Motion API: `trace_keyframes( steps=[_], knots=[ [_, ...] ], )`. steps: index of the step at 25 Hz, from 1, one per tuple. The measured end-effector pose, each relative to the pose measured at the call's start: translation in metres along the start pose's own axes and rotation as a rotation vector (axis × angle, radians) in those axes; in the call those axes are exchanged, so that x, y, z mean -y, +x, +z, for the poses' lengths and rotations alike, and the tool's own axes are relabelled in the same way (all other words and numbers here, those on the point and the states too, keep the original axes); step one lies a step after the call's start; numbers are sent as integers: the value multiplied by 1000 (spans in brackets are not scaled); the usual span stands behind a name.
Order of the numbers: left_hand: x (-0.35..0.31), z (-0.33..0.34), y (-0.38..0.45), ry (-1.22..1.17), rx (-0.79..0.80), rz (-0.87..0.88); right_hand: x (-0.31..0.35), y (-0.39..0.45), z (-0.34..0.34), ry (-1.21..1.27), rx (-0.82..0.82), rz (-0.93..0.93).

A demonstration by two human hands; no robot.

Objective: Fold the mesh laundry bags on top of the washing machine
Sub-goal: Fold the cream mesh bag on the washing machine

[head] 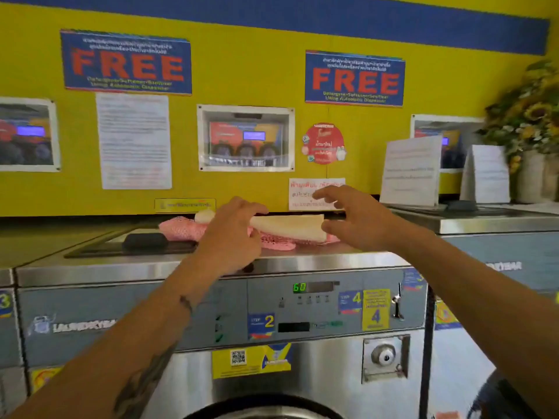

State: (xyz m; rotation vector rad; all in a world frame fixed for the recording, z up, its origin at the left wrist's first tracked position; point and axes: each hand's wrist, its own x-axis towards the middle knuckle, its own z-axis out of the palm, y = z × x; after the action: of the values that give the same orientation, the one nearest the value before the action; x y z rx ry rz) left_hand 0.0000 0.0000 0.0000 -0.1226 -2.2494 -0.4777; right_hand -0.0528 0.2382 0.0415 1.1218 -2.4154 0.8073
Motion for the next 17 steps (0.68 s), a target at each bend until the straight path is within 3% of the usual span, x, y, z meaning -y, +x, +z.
trace_keyframes(
  steps=[5, 8, 14, 17],
  knots=[
    [33, 34, 61, 294, 218, -11, -47, 80, 20, -84, 0, -65],
    [62, 52, 91, 214, 347, -7, -82, 158, 42, 9, 56, -53],
    [90, 66, 93, 4, 324, -93, -142, 265, 115, 50, 492, 108],
    [85, 65, 93, -2, 288, -59, -146, 264, 124, 127, 451, 96]
  ],
)
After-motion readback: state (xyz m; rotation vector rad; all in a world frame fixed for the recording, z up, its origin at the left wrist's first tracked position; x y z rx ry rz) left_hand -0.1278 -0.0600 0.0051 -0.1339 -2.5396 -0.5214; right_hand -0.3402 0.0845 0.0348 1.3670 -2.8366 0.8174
